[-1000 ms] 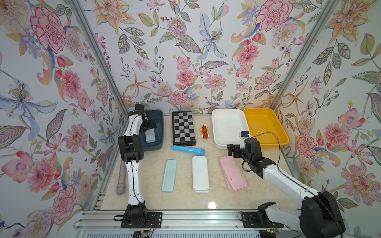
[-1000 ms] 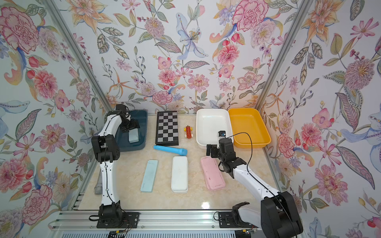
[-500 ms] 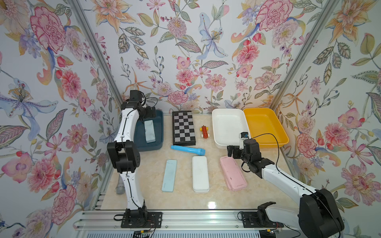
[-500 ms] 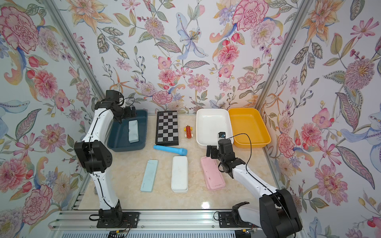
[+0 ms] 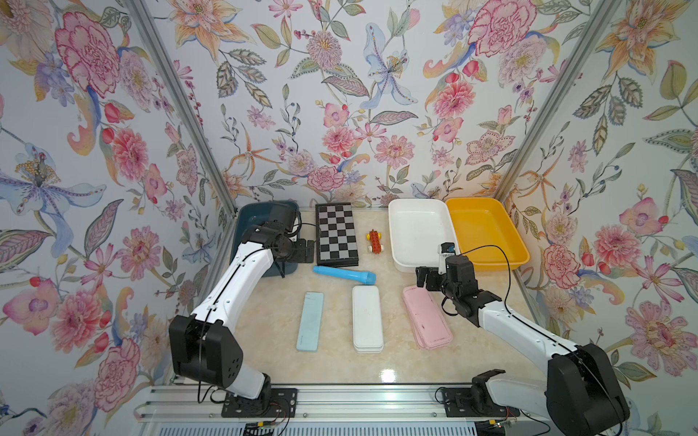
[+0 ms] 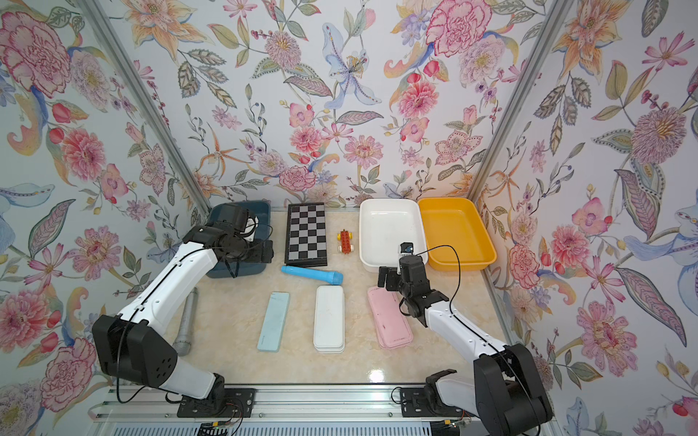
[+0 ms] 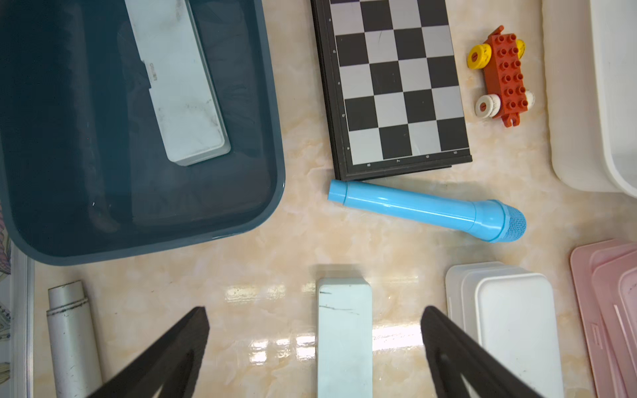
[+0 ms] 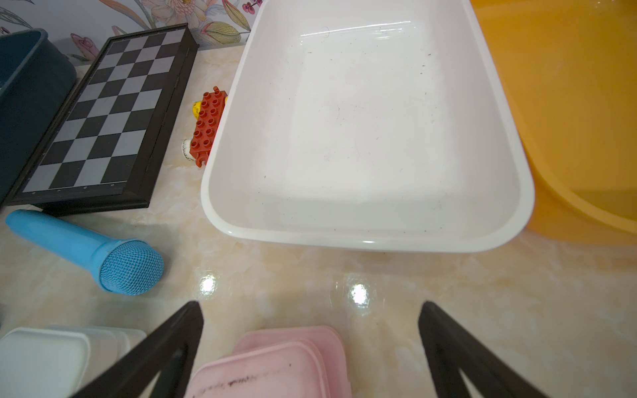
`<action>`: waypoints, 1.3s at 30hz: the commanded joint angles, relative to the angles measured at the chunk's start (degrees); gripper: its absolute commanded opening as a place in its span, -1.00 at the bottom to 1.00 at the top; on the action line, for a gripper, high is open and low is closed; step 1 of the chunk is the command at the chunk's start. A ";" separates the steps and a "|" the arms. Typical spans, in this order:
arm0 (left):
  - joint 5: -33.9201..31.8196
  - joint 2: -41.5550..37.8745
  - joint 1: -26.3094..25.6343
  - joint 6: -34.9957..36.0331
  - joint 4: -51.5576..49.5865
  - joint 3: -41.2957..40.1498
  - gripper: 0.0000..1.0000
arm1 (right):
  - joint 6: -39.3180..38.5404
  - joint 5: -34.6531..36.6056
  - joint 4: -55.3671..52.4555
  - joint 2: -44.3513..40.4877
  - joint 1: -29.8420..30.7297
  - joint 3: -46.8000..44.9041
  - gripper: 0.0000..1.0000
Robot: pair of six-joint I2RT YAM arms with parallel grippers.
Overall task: Place the pencil cases by color into the storage box
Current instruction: Place the pencil case at the storage box, then pick up the pencil case from the center of the board.
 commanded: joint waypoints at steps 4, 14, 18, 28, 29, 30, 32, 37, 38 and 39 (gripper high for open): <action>-2.97 -9.41 -7.15 -5.35 0.39 -11.62 0.96 | 0.75 0.95 0.13 -0.52 0.84 -0.70 1.00; -6.58 -9.04 -20.21 -19.06 5.74 -28.64 0.96 | 1.05 1.33 -2.17 -1.28 1.88 0.07 1.00; -6.90 -7.33 -21.13 -20.96 10.11 -33.00 0.97 | 1.08 1.29 -5.75 -2.14 3.05 1.10 1.00; -7.07 0.12 -20.64 -18.48 15.28 -35.05 0.96 | 0.20 1.91 -11.53 -6.33 4.69 1.87 1.00; -6.89 0.59 -20.51 -18.58 15.53 -35.10 0.96 | 0.18 2.00 -11.73 -6.60 4.69 1.87 1.00; -6.68 1.10 -20.25 -18.61 15.87 -35.26 0.96 | 0.18 2.00 -11.82 -6.81 4.71 1.87 1.00; -5.99 1.66 -19.70 -18.56 16.76 -35.69 0.96 | 0.01 2.11 -12.12 -7.11 4.77 1.87 0.99; -4.01 2.03 -18.36 -18.40 18.56 -37.12 0.92 | -0.24 2.27 -12.19 -6.86 4.78 1.65 1.00; -3.99 2.11 -18.33 -18.46 18.81 -37.29 0.90 | -0.19 2.27 -12.01 -6.82 4.78 1.61 1.00; -3.86 2.05 -18.27 -18.48 18.99 -37.50 0.86 | -0.19 2.30 -11.88 -6.78 4.82 1.53 1.00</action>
